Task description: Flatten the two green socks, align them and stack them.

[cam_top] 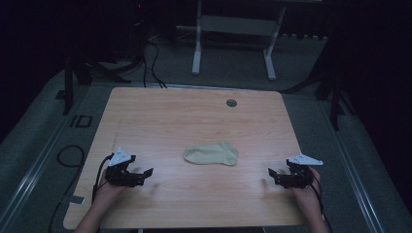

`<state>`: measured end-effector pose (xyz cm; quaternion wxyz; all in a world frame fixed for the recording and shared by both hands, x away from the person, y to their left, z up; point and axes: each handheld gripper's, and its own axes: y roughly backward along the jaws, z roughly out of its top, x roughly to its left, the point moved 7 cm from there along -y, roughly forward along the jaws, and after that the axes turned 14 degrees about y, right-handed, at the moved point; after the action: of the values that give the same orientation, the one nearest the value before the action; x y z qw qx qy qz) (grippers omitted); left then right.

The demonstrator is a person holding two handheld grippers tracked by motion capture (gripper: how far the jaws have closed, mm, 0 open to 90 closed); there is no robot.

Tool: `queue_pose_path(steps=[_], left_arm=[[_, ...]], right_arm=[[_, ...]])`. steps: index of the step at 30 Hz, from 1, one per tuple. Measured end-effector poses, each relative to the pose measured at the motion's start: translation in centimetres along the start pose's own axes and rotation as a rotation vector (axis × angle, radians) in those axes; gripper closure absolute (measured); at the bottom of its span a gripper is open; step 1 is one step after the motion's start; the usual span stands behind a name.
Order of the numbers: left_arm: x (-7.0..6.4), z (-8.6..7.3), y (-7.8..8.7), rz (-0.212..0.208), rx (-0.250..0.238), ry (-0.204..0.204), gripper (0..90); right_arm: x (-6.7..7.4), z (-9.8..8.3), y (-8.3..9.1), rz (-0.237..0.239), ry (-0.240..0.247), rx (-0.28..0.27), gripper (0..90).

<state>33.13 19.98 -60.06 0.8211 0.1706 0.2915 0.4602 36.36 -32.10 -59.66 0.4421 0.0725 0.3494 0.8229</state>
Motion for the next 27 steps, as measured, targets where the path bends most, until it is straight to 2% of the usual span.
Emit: queue_pose_path(steps=[4,8,11,13,15,16,17,23,27], left_arm=[[0.6,-0.2,0.7,0.021,-0.018,0.022,7.3],[1.4,-0.5,1.6,0.06,-0.039,0.046,7.3],[1.8,-0.7,1.9,0.074,-0.042,0.051,7.3],[2.4,-0.9,2.4,0.1,-0.051,0.072,7.3],[2.4,-0.9,2.4,0.1,-0.051,0.072,7.3],[2.8,-1.3,2.8,0.133,-0.066,0.08,7.3],[2.9,-1.3,2.9,0.137,-0.07,0.083,7.3],[3.4,-1.8,3.8,0.202,-0.091,0.091,7.3],[3.5,-2.4,4.2,0.233,-0.075,0.107,7.3]], right_arm=[[-0.1,-0.6,0.2,-0.008,-0.02,0.005,12.1],[-0.5,-1.2,0.6,-0.031,-0.035,0.007,12.1],[-0.8,-1.7,0.8,-0.047,-0.056,0.006,12.1],[-1.0,-2.1,0.8,-0.061,-0.07,0.012,12.1],[-1.1,-2.1,0.8,-0.067,-0.071,0.013,12.1],[-1.3,-2.3,0.9,-0.097,-0.078,0.012,12.2],[-1.4,-2.4,1.0,-0.108,-0.075,0.016,12.2],[-1.9,-3.2,1.7,-0.134,-0.11,0.008,12.5],[-1.9,-3.7,2.0,-0.151,-0.097,0.021,12.5]])
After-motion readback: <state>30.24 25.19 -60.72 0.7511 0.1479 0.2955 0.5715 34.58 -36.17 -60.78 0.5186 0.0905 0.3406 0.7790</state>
